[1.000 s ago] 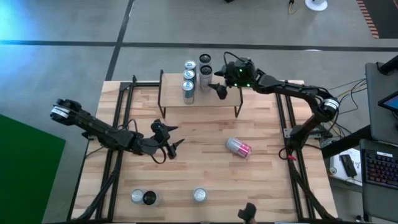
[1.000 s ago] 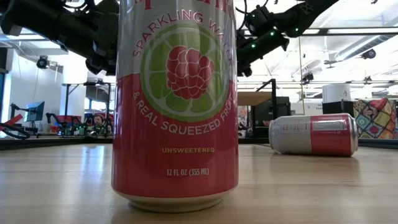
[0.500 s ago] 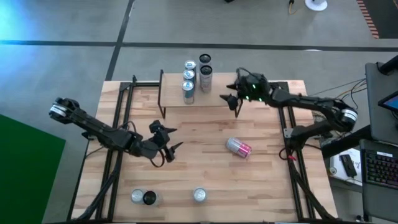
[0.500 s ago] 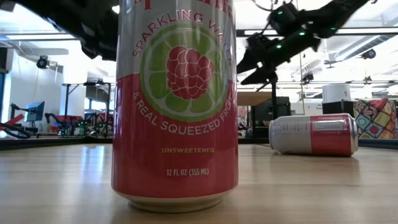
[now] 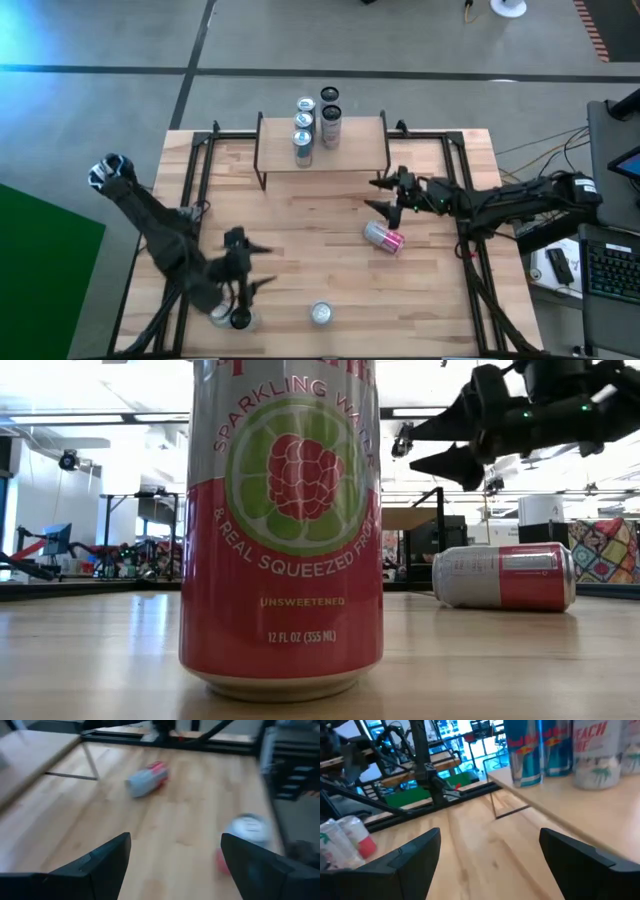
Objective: Place canned beverage on shelf
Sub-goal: Align the white-pink soda can with the other white-pink soda can on the shelf
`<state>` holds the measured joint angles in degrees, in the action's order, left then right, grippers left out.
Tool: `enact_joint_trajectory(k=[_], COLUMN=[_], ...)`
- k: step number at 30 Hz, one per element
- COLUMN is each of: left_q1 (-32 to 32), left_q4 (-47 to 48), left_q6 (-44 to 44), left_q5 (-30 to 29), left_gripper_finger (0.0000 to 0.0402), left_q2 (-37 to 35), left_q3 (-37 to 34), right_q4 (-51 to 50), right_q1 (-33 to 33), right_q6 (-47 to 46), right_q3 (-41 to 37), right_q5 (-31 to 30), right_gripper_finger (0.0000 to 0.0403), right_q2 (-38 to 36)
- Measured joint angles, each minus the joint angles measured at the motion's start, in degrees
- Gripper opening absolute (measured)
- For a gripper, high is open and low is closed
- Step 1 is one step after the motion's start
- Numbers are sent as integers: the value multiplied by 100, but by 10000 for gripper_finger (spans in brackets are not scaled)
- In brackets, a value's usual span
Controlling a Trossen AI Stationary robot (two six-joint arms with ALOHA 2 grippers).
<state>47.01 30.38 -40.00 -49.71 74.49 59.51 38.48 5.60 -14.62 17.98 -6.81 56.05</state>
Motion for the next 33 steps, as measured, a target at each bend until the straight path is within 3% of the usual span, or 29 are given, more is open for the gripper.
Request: enact_joint_trajectory(k=[6, 16, 20, 25, 28, 33], left_q1=[592, 1244, 1560, 1911, 2110, 2202], left_q4=[362, 2963, 3755, 5341, 5948, 5949], left_q6=[-1140, -3225, -3980, -5723, -6667, -7068], left_q5=[-500, 132, 136, 81, 77, 79], left_gripper_finger=[295, 295, 295, 295, 296, 312], left_q2=[802, 2442, 3047, 3661, 3958, 4062], left_q3=[685, 2570, 3295, 4173, 4435, 4387], right_q4=[615, 687, 683, 678, 693, 680], right_q1=[-434, -686, -686, -686, -686, -686], right_q6=[-84, -92, -199, -233, -228, -206], right_q3=[-118, 119, 213, 287, 364, 415], right_q5=[-84, -80, -77, -76, -74, -77], right_gripper_finger=[327, 327, 327, 327, 327, 327], right_q2=[244, 789, 1020, 1250, 1333, 1349])
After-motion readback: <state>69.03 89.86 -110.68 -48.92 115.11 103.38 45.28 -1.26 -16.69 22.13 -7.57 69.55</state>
